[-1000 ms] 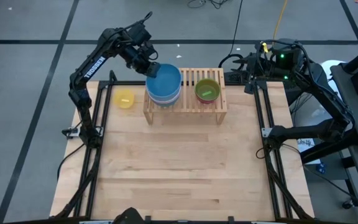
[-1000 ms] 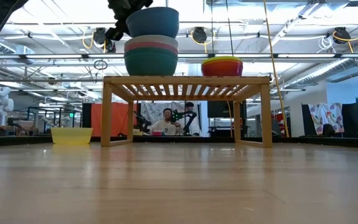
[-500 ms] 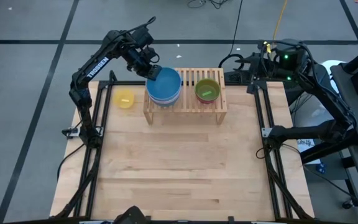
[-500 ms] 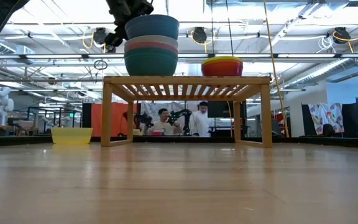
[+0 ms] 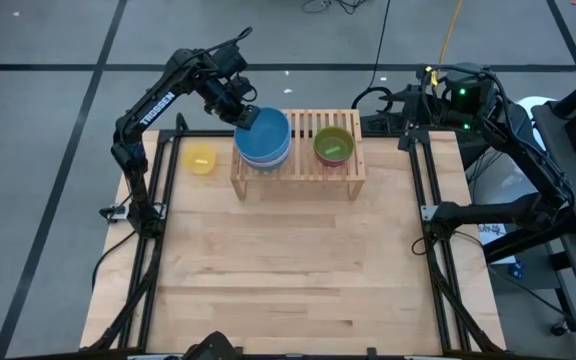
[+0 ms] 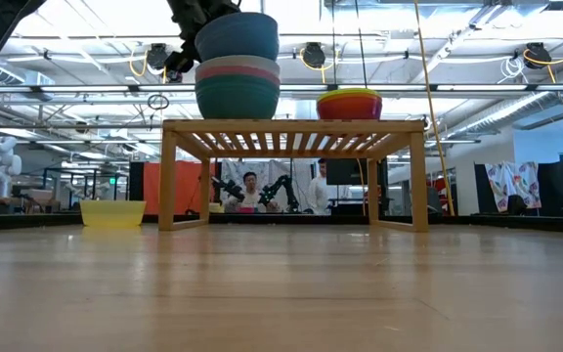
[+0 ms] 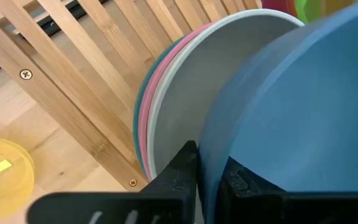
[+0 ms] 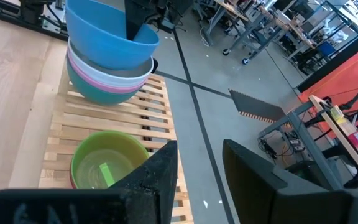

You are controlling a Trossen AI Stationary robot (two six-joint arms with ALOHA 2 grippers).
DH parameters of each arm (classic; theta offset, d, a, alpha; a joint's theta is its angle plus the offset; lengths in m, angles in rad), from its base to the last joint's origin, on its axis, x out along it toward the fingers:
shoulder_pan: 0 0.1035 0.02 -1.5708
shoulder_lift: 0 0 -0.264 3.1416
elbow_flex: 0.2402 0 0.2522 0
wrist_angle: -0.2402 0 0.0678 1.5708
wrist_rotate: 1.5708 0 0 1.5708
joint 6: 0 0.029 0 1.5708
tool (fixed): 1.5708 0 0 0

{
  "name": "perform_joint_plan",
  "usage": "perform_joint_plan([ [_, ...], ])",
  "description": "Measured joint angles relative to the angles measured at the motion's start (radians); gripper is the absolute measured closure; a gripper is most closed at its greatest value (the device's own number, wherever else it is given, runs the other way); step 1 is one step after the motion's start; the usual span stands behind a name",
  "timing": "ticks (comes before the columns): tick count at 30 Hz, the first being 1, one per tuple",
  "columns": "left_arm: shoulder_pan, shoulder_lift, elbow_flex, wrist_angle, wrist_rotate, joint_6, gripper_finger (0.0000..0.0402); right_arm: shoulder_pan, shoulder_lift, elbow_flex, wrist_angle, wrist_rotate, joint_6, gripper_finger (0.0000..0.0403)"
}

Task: Place and stack bowls onto a shelf
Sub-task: Stack the blue bowl on top of the white bowl on the shelf

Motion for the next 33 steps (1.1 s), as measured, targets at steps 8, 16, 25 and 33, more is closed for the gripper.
perform_joint_plan([
  [8,0.002,0.000,0.000,0.000,0.000,-0.057,0.0333,0.000,0.000,0.000,0.000,0.000,-0.008,0.0282],
  [16,0.002,0.000,0.000,0.000,0.000,-0.049,0.0330,0.000,0.000,0.000,0.000,0.000,-0.011,0.0282],
  [25,0.002,0.000,0.000,0.000,0.001,-0.048,0.0330,0.000,0.000,0.000,0.000,0.000,-0.011,0.0282],
  [33,0.005,-0.002,0.063,0.001,0.016,-0.022,0.0330,0.000,0.000,0.000,0.000,0.000,-0.011,0.0282],
])
